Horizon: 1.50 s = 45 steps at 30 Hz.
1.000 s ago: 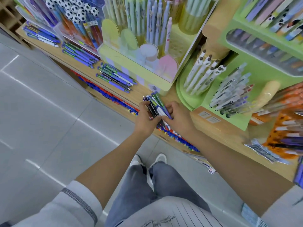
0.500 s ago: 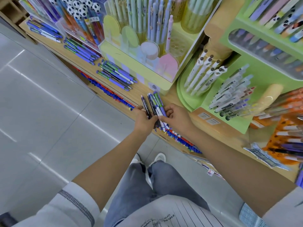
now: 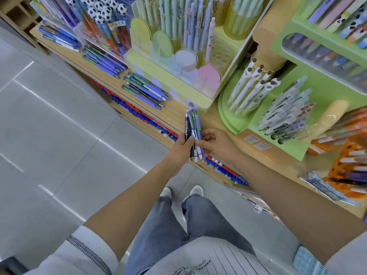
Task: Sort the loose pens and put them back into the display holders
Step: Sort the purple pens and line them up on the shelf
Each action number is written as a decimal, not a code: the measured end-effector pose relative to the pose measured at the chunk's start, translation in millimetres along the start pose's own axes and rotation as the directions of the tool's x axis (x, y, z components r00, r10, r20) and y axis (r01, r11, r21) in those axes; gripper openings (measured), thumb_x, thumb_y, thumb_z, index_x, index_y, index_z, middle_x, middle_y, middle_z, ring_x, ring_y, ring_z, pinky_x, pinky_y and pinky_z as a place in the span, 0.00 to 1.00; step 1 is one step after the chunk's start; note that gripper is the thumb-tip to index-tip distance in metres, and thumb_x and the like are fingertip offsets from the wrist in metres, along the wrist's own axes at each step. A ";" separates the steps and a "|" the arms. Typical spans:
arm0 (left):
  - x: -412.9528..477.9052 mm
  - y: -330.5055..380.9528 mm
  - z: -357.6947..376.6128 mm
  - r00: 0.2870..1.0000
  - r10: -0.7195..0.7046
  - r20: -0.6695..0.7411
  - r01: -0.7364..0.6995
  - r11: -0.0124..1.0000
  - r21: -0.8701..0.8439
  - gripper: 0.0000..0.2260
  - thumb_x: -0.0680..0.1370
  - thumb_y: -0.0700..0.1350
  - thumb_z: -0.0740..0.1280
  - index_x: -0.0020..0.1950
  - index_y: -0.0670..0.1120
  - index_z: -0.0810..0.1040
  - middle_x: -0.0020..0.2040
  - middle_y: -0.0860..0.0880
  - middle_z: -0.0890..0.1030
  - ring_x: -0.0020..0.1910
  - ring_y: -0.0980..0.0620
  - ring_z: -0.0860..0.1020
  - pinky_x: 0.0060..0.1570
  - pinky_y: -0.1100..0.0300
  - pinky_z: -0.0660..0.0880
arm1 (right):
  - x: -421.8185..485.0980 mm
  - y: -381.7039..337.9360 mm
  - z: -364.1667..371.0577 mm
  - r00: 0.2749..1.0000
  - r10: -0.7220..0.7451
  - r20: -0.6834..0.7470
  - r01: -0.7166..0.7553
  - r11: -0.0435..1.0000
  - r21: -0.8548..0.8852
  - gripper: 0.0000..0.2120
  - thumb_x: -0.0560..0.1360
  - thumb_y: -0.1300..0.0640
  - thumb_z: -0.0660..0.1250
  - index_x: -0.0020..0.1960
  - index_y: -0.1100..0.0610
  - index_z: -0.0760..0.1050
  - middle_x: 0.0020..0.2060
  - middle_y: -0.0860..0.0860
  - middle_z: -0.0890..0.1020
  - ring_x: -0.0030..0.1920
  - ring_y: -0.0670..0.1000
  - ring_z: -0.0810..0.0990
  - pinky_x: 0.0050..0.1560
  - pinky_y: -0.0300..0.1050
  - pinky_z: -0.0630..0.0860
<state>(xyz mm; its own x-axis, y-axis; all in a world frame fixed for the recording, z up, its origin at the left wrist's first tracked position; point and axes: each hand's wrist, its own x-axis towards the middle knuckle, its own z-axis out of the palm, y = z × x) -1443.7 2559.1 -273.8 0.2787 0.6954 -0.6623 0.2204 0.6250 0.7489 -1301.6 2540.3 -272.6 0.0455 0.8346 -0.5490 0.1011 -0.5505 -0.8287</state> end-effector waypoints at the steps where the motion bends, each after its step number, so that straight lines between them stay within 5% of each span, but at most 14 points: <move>1: -0.6 0.3 -3.9 1.000 0.009 0.024 -0.009 1.000 -0.005 0.07 0.84 0.45 0.56 0.56 0.43 0.70 0.41 0.49 0.77 0.39 0.53 0.74 0.41 0.64 0.73 | -2.3 -1.3 3.0 1.000 0.016 0.007 -0.017 0.999 0.040 0.13 0.73 0.61 0.73 0.56 0.63 0.77 0.38 0.53 0.80 0.35 0.55 0.77 0.30 0.40 0.76; 4: -1.7 3.9 -17.1 0.996 0.030 0.087 -0.027 0.999 -0.038 0.10 0.83 0.46 0.59 0.61 0.43 0.73 0.50 0.45 0.80 0.49 0.49 0.78 0.58 0.52 0.74 | -9.4 -6.1 15.1 0.999 0.031 -0.014 -0.029 0.991 0.129 0.07 0.74 0.62 0.72 0.51 0.60 0.78 0.37 0.53 0.80 0.31 0.51 0.76 0.29 0.37 0.74; 8: -3.1 7.6 -37.4 0.983 0.033 0.180 -0.031 0.999 -0.015 0.07 0.81 0.46 0.64 0.57 0.48 0.76 0.53 0.42 0.81 0.50 0.45 0.78 0.61 0.44 0.73 | -23.1 -11.3 40.5 0.991 0.032 -0.127 -0.003 0.975 0.222 0.08 0.73 0.66 0.71 0.49 0.61 0.75 0.39 0.56 0.78 0.29 0.46 0.76 0.27 0.36 0.73; 10: -7.3 10.2 -46.1 0.970 0.034 0.240 -0.038 0.999 0.013 0.08 0.80 0.45 0.65 0.59 0.47 0.77 0.53 0.42 0.82 0.49 0.45 0.79 0.59 0.45 0.75 | -31.1 -9.1 51.5 0.984 0.044 -0.175 0.000 0.969 0.246 0.09 0.72 0.66 0.72 0.50 0.60 0.75 0.42 0.56 0.79 0.33 0.49 0.77 0.29 0.37 0.74; 12: -12.7 10.2 -55.9 0.950 0.050 0.309 -0.075 0.995 0.068 0.09 0.80 0.44 0.65 0.60 0.45 0.77 0.44 0.50 0.83 0.41 0.56 0.80 0.45 0.60 0.78 | -43.2 -4.2 62.6 0.977 0.059 -0.203 0.002 0.957 0.289 0.10 0.72 0.65 0.73 0.50 0.58 0.75 0.43 0.55 0.80 0.35 0.50 0.78 0.31 0.38 0.75; 15: -22.8 8.9 -61.5 0.914 0.066 0.401 -0.151 0.971 0.183 0.06 0.80 0.43 0.65 0.56 0.45 0.77 0.32 0.58 0.78 0.26 0.65 0.73 0.29 0.71 0.68 | -64.2 7.9 73.4 0.970 0.072 -0.234 0.018 0.933 0.359 0.11 0.72 0.63 0.73 0.54 0.58 0.78 0.46 0.55 0.82 0.40 0.50 0.80 0.38 0.41 0.77; 19: -38.3 2.7 -47.1 0.846 0.037 0.532 -0.217 0.935 0.280 0.06 0.80 0.43 0.65 0.56 0.46 0.77 0.37 0.57 0.79 0.29 0.66 0.75 0.32 0.71 0.70 | -100.2 25.1 78.7 0.941 0.091 -0.326 0.062 0.900 0.432 0.14 0.73 0.64 0.72 0.58 0.60 0.78 0.52 0.59 0.82 0.48 0.54 0.81 0.50 0.51 0.78; 23: -53.5 -4.9 -20.3 0.810 -0.006 0.587 -0.226 0.920 0.321 0.09 0.80 0.44 0.66 0.58 0.45 0.78 0.47 0.50 0.83 0.44 0.53 0.80 0.45 0.61 0.77 | -142.1 42.1 73.4 0.918 0.091 -0.387 0.132 0.848 0.513 0.13 0.74 0.69 0.69 0.57 0.61 0.77 0.42 0.52 0.82 0.39 0.47 0.82 0.39 0.39 0.78; 31: -100.9 -34.0 63.7 0.732 0.044 0.680 -0.430 0.803 0.411 0.12 0.79 0.46 0.67 0.60 0.43 0.77 0.51 0.47 0.83 0.47 0.52 0.81 0.41 0.65 0.76 | -223.6 87.9 43.9 0.790 0.157 -0.593 0.268 0.782 0.563 0.10 0.77 0.66 0.67 0.57 0.68 0.76 0.37 0.55 0.80 0.29 0.45 0.77 0.31 0.36 0.75; 35: -129.0 -59.9 117.1 0.747 0.054 0.663 -0.439 0.789 0.430 0.11 0.79 0.43 0.66 0.60 0.42 0.75 0.55 0.45 0.81 0.51 0.48 0.80 0.49 0.56 0.76 | -272.4 118.3 13.9 0.760 0.156 -0.631 0.287 0.791 0.541 0.04 0.78 0.65 0.65 0.52 0.64 0.77 0.37 0.55 0.80 0.31 0.44 0.79 0.32 0.35 0.75; 39: -159.1 -88.6 176.0 0.731 0.074 0.678 -0.483 0.758 0.438 0.10 0.80 0.43 0.65 0.60 0.44 0.75 0.54 0.45 0.81 0.48 0.49 0.78 0.46 0.57 0.74 | -321.6 157.6 -23.5 0.701 0.194 -0.686 0.250 0.834 0.492 0.07 0.77 0.64 0.67 0.53 0.65 0.77 0.41 0.58 0.81 0.36 0.50 0.79 0.38 0.40 0.76; 45: -184.6 -104.8 236.0 0.734 0.042 0.678 -0.455 0.772 0.444 0.05 0.81 0.41 0.64 0.53 0.40 0.74 0.39 0.47 0.80 0.32 0.58 0.78 0.30 0.65 0.72 | -369.1 194.2 -70.3 0.651 0.232 -0.722 0.284 0.808 0.516 0.02 0.77 0.62 0.67 0.48 0.59 0.74 0.40 0.59 0.83 0.32 0.48 0.81 0.32 0.39 0.76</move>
<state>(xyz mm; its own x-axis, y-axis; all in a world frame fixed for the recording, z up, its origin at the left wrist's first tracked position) -1297.5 2281.5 -225.1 0.8478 0.2960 -0.4400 0.4582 0.0090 0.8888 -1228.9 2126.5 -223.3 0.7709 0.4287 -0.4711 -0.4184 -0.2168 -0.8820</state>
